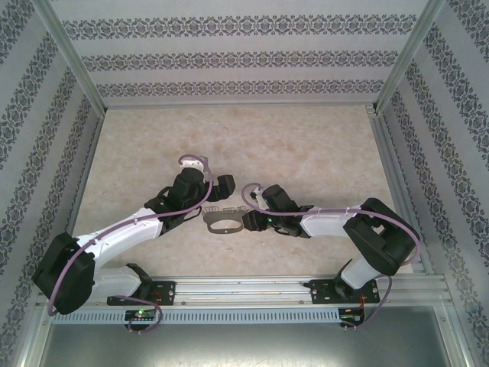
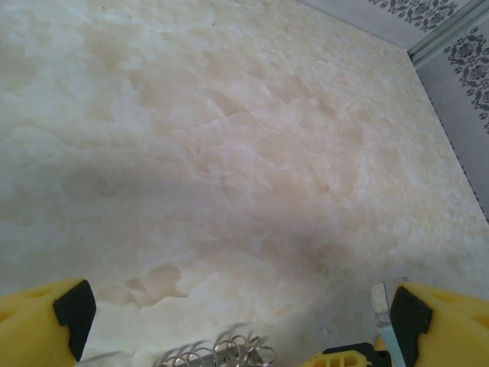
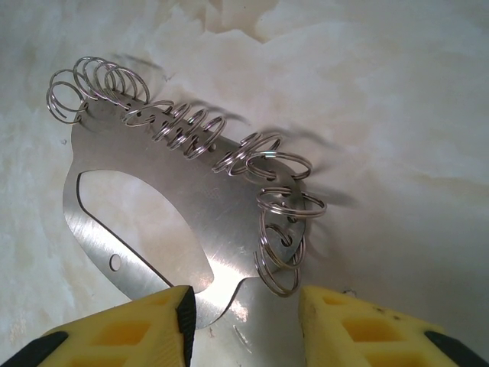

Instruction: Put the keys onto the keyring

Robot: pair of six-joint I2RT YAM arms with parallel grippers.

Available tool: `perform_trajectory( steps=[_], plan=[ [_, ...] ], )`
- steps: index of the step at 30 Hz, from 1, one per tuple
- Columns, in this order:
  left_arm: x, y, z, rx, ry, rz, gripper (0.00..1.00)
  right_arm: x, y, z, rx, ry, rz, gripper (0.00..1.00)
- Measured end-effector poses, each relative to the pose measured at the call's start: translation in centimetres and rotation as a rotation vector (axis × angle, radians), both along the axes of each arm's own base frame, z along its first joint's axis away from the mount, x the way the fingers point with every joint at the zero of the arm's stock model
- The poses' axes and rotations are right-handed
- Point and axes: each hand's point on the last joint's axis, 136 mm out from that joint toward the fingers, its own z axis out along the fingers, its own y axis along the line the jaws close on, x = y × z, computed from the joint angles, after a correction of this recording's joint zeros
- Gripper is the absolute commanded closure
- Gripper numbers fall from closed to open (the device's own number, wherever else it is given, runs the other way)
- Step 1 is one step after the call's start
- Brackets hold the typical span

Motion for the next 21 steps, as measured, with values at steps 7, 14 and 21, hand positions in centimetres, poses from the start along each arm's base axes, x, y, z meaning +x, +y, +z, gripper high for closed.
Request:
perform_trajectory(
  steps=[7, 14, 21],
  plan=[
    [0.0, 0.0, 0.1, -0.001, -0.003, 0.002, 0.00, 0.4, 0.4, 0.1, 0.002, -0.001, 0.001, 0.66],
    [0.0, 0.1, 0.1, 0.000, -0.003, 0.003, 0.00, 1.1, 1.3, 0.7, 0.015, -0.010, 0.007, 0.61],
    [0.0, 0.1, 0.1, 0.000, -0.003, 0.003, 0.00, 1.9, 2.0, 0.9, 0.019, -0.016, 0.008, 0.58]
  ],
)
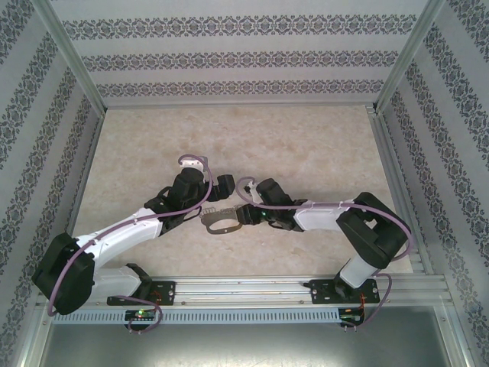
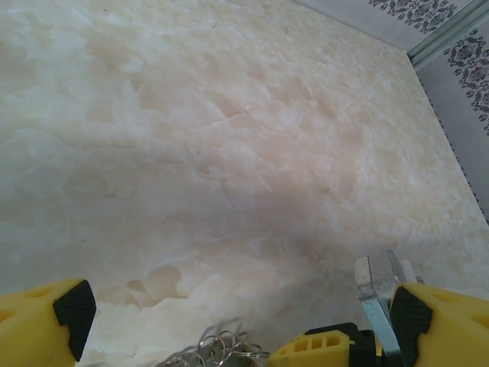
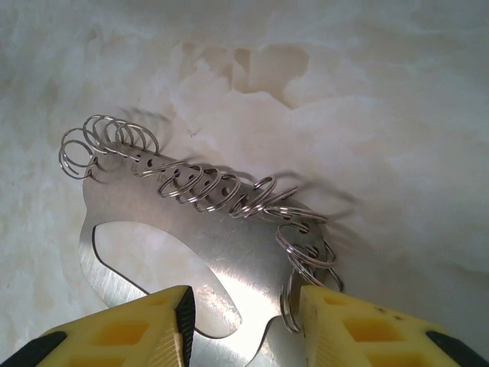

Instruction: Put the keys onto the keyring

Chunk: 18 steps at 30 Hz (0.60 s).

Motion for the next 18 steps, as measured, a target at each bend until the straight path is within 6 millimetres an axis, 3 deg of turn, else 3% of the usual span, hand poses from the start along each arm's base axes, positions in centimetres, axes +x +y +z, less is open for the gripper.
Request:
perform_trajectory(
  steps=[7, 18],
  plan=[
    [0.00, 0.00, 0.00, 0.000, 0.000, 0.000, 0.00, 0.22, 0.21, -0.41, -0.008, 0.009, 0.001, 0.58],
    [-0.01, 0.00, 0.03, -0.001, -0.001, 0.000, 0.00, 0.33, -0.29, -0.72, -0.024, 0.003, 0.004, 0.69]
  ],
)
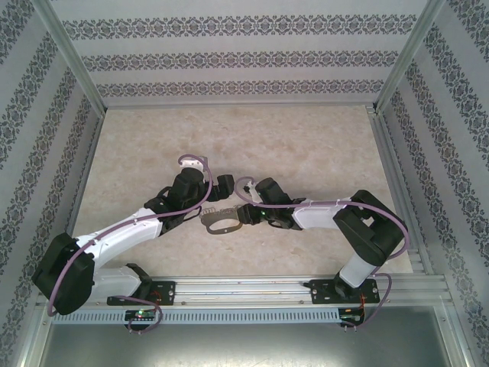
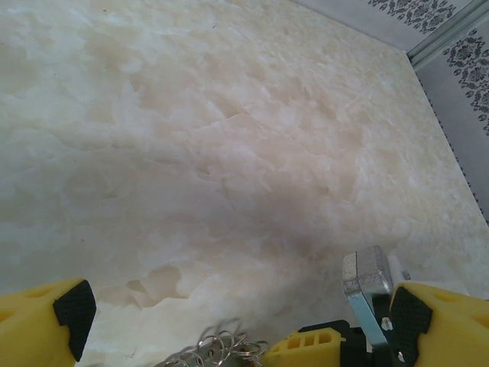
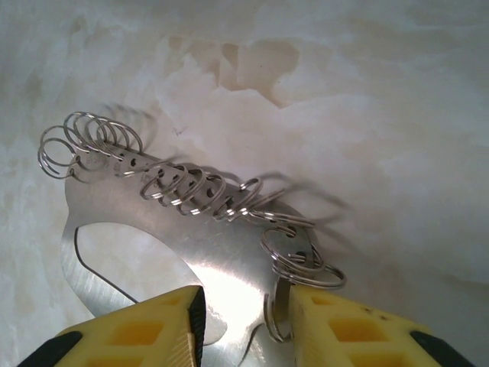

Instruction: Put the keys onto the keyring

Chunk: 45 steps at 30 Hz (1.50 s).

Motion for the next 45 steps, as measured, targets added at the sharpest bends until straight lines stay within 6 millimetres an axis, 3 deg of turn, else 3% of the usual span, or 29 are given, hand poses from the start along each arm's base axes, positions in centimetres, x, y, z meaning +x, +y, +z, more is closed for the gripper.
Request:
perform_trajectory(
  steps=[7, 21, 32, 37, 41, 45],
  plan=[
    [0.0, 0.0, 0.0, 0.000, 0.000, 0.000, 0.00, -0.4, -0.4, -0.5, -0.015, 0.013, 0.001, 0.79],
    [0.0, 0.0, 0.0, 0.001, 0.000, 0.000, 0.00, 0.1, -0.8, -0.5, -0.016, 0.013, -0.013, 0.83],
    [0.0, 0.0, 0.0, 0.003, -0.002, -0.002, 0.00, 0.4, -1.1, -0.6, -0.021, 0.003, -0.013, 0.99],
    [0.0, 0.0, 0.0, 0.006, -0.003, -0.004, 0.00, 0.6, -1.5, -0.5, -0.032, -0.005, -0.009, 1.00],
    [-0.1, -0.1, 0.1, 0.013, 0.000, -0.019, 0.00, 0.9, -2.1, 1.2, -0.018, -0.042, 0.006, 1.00],
    [0.0, -0.9, 1.8, 0.006, -0.019, -0.059, 0.00, 1.5, -2.6, 5.8, 0.062, -0.138, 0.019, 1.00]
  ],
)
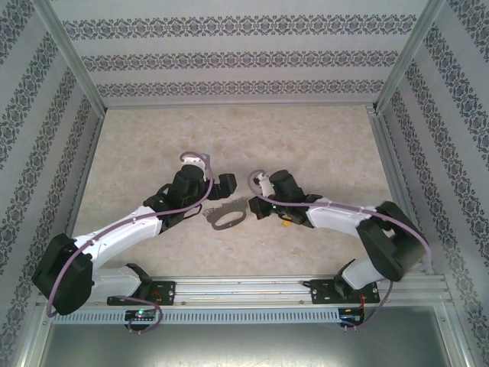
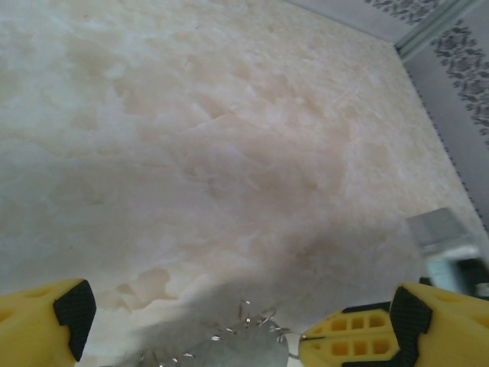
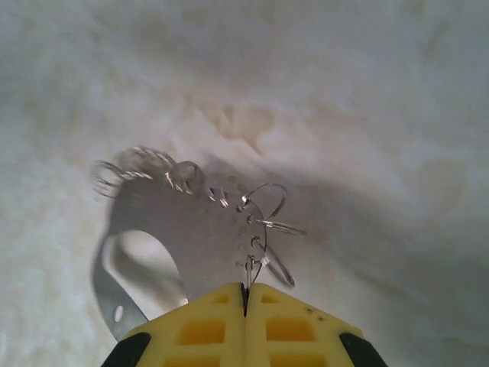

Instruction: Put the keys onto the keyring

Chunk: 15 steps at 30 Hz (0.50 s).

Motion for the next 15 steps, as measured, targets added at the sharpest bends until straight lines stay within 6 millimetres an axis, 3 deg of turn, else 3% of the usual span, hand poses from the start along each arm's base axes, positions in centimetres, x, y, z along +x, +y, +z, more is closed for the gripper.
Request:
perform_trajectory(
  steps=[4, 7, 10, 15],
  plan=[
    [0.2, -1.2, 3.4, -0.016, -0.062, -0.069, 0.00, 0.5, -0.8, 5.7, 0.092, -0.133, 0.007, 1.00],
    [0.1, -1.8, 5.9, -0.014, -0.115, -0.122, 0.04, 1.0, -2.0, 8.7, 0.138, -0.207, -0.014, 1.00],
    [-0.2, -2.4, 7.9, -0.002, -0.166, -0.179, 0.11, 1.5, -3.3, 10.6, 0.167, -0.249, -0.043, 1.00],
    [-0.5, -3.2, 9.6, 0.012, -0.221, -0.269, 0.27, 2.3, -4.3, 13.2, 0.212, -0.287, -0.050, 1.00]
  ],
)
